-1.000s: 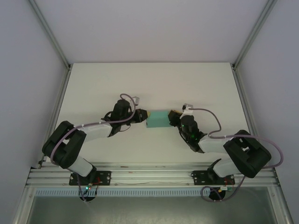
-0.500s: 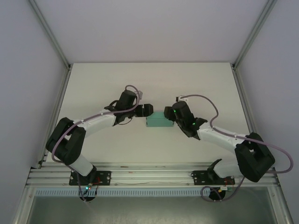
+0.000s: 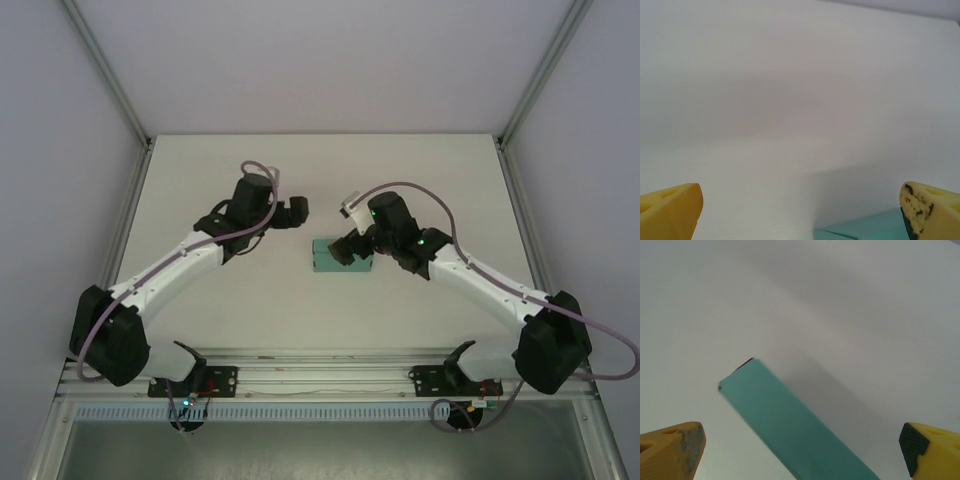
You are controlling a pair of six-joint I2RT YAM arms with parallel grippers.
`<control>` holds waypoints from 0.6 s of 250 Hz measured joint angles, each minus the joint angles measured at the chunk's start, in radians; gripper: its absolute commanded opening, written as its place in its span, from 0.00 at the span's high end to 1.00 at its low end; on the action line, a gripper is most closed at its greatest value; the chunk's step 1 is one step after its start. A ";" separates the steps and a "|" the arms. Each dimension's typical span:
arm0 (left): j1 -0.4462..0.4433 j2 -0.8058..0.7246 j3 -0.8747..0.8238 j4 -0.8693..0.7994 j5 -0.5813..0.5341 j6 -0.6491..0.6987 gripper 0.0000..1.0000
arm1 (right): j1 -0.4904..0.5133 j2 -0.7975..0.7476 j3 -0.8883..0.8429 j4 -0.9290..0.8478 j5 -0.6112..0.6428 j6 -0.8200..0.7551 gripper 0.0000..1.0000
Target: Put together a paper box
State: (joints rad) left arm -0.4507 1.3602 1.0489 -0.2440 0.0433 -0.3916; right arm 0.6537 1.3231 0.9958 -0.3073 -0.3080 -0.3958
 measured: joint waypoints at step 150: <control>0.119 -0.109 -0.175 -0.091 -0.131 -0.037 0.00 | 0.013 0.427 0.278 -0.322 0.067 -0.582 0.10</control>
State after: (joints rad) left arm -0.3317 1.2510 0.8742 -0.3347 -0.0875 -0.4290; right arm 0.6670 1.7500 1.2736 -0.6296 -0.2413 -0.9779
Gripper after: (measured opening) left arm 0.998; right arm 0.921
